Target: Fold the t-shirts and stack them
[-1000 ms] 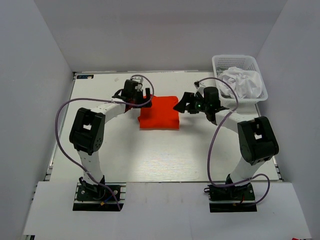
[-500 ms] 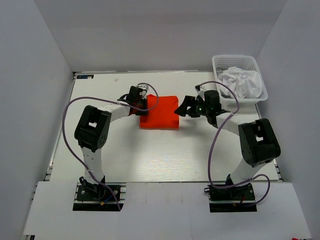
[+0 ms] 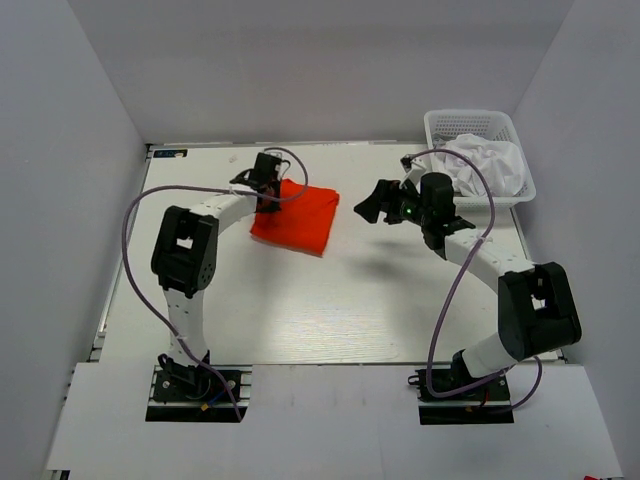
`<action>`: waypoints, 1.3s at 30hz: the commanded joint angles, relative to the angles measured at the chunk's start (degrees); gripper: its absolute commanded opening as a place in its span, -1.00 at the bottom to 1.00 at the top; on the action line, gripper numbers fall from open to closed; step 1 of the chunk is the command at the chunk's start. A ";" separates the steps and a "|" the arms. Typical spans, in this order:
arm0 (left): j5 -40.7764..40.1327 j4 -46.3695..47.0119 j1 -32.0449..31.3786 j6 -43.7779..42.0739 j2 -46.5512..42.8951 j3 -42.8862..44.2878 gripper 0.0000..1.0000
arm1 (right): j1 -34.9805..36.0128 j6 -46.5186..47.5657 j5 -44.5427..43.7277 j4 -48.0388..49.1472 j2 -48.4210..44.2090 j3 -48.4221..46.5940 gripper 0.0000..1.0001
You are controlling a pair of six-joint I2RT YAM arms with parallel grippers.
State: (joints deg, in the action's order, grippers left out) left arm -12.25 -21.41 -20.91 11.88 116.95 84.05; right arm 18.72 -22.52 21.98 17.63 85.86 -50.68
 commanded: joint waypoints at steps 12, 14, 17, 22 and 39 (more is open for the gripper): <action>-13.76 4.72 17.63 -18.38 5.30 12.18 -1.00 | -0.62 4.06 0.09 -3.12 -1.67 -5.74 0.81; -13.76 4.18 19.49 -18.99 8.11 15.78 -1.00 | -0.70 3.98 -0.53 -3.56 -1.58 -6.28 0.81; -12.63 6.38 22.57 -22.42 10.66 18.60 -1.00 | -0.70 4.50 -1.50 -3.30 -1.93 -7.15 0.81; -10.51 6.74 27.13 -24.62 13.48 23.61 -1.00 | -1.05 6.09 -1.50 -7.34 -0.26 -9.70 0.81; -12.00 0.14 31.28 -23.04 16.04 34.78 1.00 | -1.85 8.64 -6.24 -11.92 -1.66 -9.35 0.81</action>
State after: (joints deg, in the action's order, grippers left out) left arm -21.89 -19.20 10.66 -11.79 134.50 116.81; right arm 16.97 -15.55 16.56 5.65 85.86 -58.00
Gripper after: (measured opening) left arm 0.939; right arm 0.904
